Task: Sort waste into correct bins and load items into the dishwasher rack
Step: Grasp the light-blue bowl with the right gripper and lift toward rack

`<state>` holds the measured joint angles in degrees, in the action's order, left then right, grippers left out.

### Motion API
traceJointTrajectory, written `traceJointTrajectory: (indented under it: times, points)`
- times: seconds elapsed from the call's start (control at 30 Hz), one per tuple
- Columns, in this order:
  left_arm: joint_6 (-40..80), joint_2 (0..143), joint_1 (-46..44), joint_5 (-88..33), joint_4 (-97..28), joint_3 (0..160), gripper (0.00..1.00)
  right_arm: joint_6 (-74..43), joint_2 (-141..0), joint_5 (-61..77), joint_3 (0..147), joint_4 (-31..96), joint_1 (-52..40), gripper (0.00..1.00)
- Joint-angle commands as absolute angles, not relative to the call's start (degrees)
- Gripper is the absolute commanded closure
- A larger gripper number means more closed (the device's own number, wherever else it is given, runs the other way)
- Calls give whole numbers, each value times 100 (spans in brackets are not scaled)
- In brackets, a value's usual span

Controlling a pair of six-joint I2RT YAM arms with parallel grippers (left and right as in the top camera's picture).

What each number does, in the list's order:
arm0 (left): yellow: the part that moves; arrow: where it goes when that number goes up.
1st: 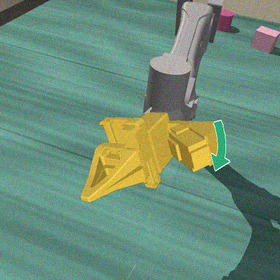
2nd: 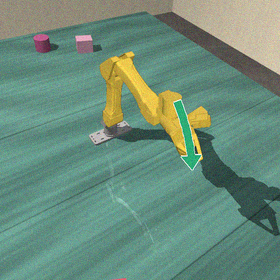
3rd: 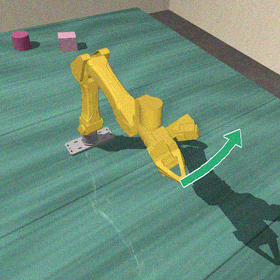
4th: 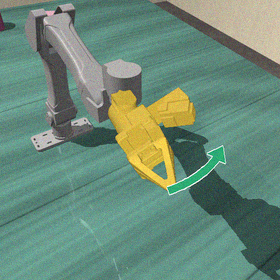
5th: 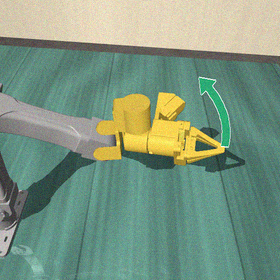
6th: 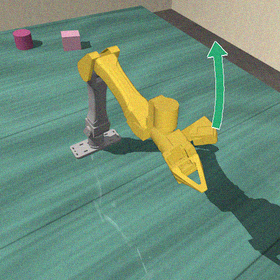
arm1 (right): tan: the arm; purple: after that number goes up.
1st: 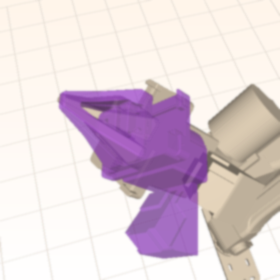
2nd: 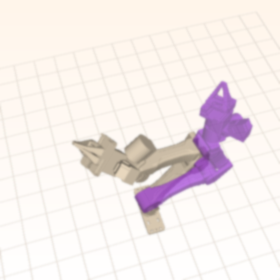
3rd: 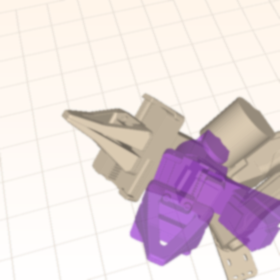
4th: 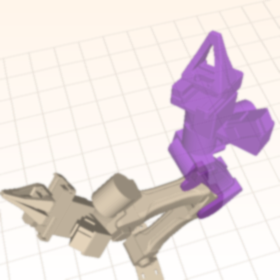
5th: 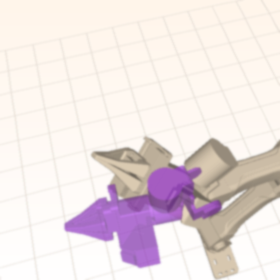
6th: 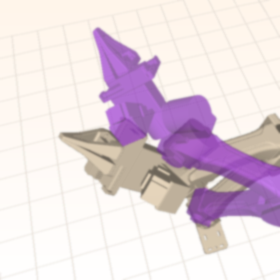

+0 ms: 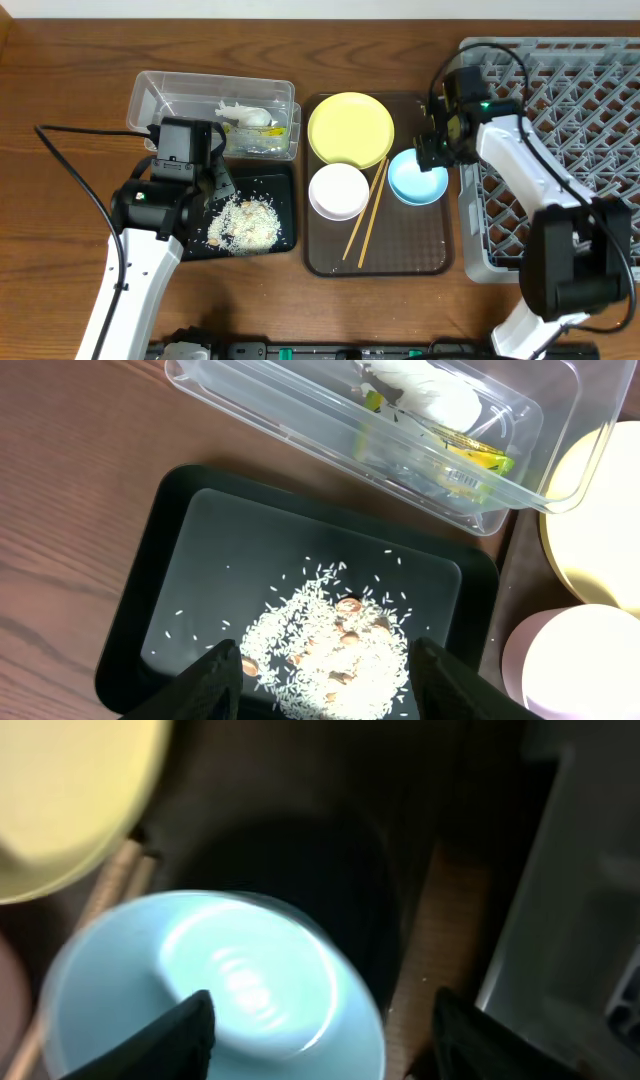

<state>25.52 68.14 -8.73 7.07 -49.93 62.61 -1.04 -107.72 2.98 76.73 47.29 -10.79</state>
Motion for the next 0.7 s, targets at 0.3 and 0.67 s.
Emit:
traceJointTrajectory:
  times: [0.3, 0.67]
  points:
    - [2580, 6849, -854, 819, -5013, 6270, 43, -423, -11002, -134, 7640, 4910, -1092, 89]
    - [2582, 6849, -854, 816, -5009, 6270, 43, -423, -9504, -875, 7706, 4683, -823, 99]
